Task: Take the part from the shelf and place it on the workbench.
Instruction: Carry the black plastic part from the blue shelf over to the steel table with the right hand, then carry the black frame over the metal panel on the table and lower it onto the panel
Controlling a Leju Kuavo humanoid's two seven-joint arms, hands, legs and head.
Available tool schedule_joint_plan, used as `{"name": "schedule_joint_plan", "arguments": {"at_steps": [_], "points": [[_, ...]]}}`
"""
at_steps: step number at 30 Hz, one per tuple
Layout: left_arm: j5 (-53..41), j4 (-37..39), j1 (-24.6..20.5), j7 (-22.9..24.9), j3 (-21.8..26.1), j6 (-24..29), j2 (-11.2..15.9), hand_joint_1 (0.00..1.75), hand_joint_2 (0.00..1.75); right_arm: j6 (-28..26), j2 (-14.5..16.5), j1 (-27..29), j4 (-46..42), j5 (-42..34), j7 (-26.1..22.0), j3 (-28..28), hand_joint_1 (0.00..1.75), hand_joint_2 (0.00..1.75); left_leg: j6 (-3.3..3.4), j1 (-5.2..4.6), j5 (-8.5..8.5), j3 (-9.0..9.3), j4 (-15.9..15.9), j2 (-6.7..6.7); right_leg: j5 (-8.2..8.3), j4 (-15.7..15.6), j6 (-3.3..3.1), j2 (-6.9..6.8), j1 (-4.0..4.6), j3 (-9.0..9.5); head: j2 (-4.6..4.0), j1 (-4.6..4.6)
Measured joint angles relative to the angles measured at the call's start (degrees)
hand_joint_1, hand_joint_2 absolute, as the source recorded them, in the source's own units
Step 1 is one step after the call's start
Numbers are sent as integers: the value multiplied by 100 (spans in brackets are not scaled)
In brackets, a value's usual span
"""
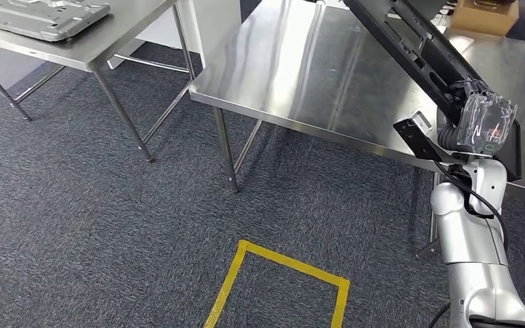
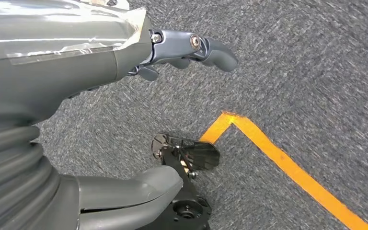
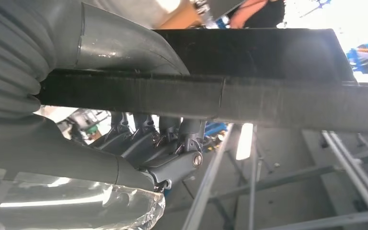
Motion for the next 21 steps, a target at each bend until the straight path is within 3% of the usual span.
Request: {"name": "schedule_joint_plan", "arguments": {"at_steps": [1, 3, 5, 6, 7, 8, 10, 12, 14, 15, 16, 18, 20, 21], "points": [[3, 1, -3, 0, -1, -8, 0, 0, 175, 1, -7, -1, -3, 0, 0, -5, 175, 175, -24, 24, -109, -55, 144, -120, 11, -2, -43, 57, -14, 0, 0, -3], [24, 2, 1, -3, -1, -23, 1, 0, 175, 8, -9, -6, -9, -1, 0, -8, 175, 175, -54, 51, -464, -334, 766, -422, 22, -4, -104, 165, -6, -1, 0, -12], [58, 3, 10, -37, -1, -28, -3, 0, 175, 35, 1, 7, -13, -2, 1, -7, 175, 175, -41, 51, -737, -710, 1491, -534, 31, -3, -137, 295, 29, -9, 0, -19], [73, 4, 14, -55, -1, -28, -5, 0, 175, 57, 4, 13, -13, -1, 1, -7, 175, 175, -14, 48, -725, -803, 1629, -554, 37, -2, -147, 370, 48, -13, 0, -20], [87, 4, 17, -70, -1, -28, -8, 0, 175, 85, 4, 16, -13, -1, 2, -7, 175, 175, 27, 40, -605, -788, 1544, -580, 43, -2, -155, 445, 64, -16, 0, -20], [99, 4, 18, -72, -1, -28, -9, 0, 175, 115, 1, 13, -13, -4, 0, -7, 175, 175, 84, 27, -402, -655, 1237, -645, 51, -3, -163, 519, 75, -18, 0, -20], [127, 4, 19, -74, -1, -32, 3, 0, 175, 170, -6, -9, -1, -32, -25, -3, 175, 175, 209, -5, -37, -280, 463, -939, 64, -1, -164, 653, 88, -24, 0, -18], [163, 4, 21, -83, -1, -39, 25, 0, 175, 196, -14, -71, 51, -104, -94, 11, 175, 175, 265, -40, 73, -84, 82, -1081, 84, 0, -135, 776, 82, -48, 0, -19], [206, 5, 19, -90, -1, -42, 30, 0, 175, 192, -43, -160, 131, -190, -186, 33, 175, 175, 265, -56, 95, -52, 13, -938, 120, -14, -75, 891, 82, -91, 0, -22], [218, 7, 15, -92, -1, -42, 26, 0, 175, 184, -67, -209, 176, -219, -227, 44, 175, 175, 265, -50, 129, -34, -38, -869, 113, 14, -55, 850, 88, -133, 0, -21], [227, 9, 15, -95, -1, -41, 22, 0, 175, 173, -87, -273, 231, -243, -262, 58, 175, 175, 271, -41, 166, -21, -91, -797, 53, 127, -51, 731, 105, -212, 0, -7], [237, 14, 28, -100, -1, -41, 16, 0, 175, 134, -106, -408, 360, -276, -307, 98, 175, 175, 280, -36, 214, -18, -153, -645, -218, 697, -79, 390, 112, -508, 0, 21], [243, 17, 45, -101, -1, -41, 13, 0, 175, 96, -104, -476, 482, -298, -330, 137, 175, 175, 286, -41, 217, -35, -153, -493, -491, 1427, -69, 233, 90, -842, 0, 36], [244, 19, 48, -101, -1, -42, 10, 0, 175, 85, -104, -478, 536, -302, -338, 152, 175, 175, 283, -39, 215, -39, -151, -420, -537, 1607, -34, 204, 71, -909, 0, 36]]}}
